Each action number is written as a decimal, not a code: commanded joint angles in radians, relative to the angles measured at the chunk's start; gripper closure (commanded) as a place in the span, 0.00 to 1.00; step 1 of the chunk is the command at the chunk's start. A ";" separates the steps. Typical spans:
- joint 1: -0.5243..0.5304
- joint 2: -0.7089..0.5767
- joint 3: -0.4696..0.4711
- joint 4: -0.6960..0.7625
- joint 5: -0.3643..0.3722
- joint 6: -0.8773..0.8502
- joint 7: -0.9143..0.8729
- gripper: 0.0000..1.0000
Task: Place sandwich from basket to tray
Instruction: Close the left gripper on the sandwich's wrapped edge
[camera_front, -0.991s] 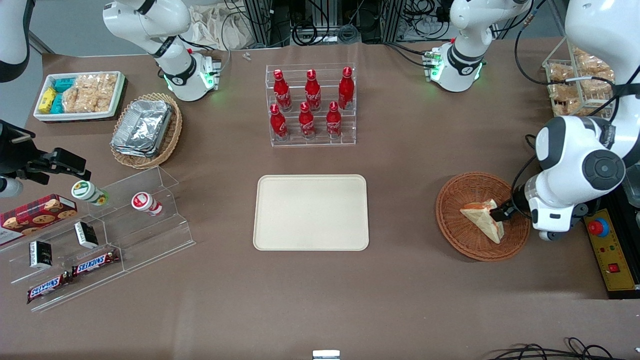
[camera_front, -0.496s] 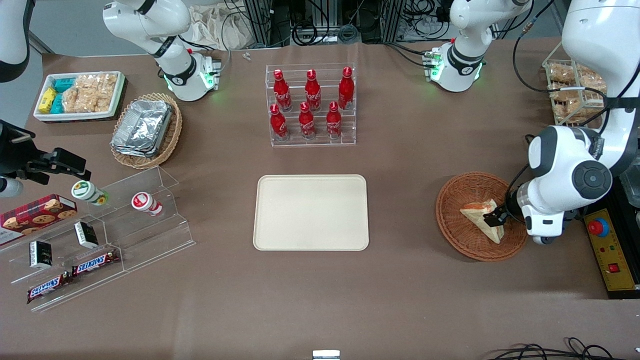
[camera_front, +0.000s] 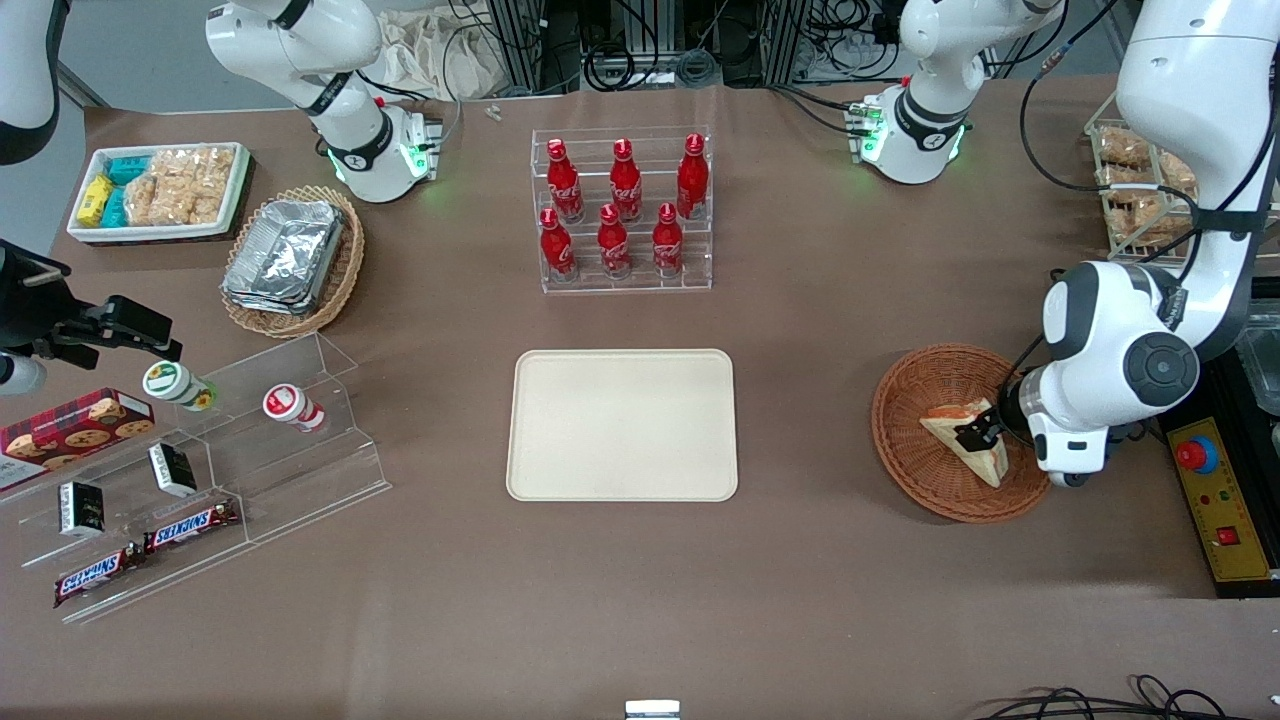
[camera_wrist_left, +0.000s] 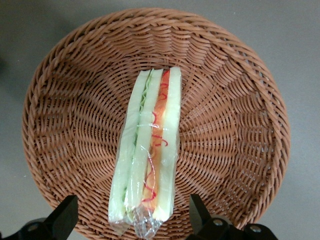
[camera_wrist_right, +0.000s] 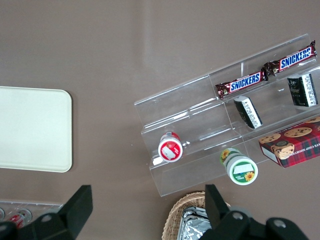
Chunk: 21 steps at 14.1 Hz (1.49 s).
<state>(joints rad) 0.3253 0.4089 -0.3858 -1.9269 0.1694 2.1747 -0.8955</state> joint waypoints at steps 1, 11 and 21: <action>-0.002 -0.004 0.004 -0.052 0.024 0.065 -0.042 0.00; -0.002 0.059 0.005 -0.032 0.053 0.129 -0.059 0.57; -0.006 0.027 -0.005 0.109 0.052 -0.065 -0.099 1.00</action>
<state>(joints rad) 0.3253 0.4611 -0.3855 -1.8869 0.1981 2.2185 -0.9685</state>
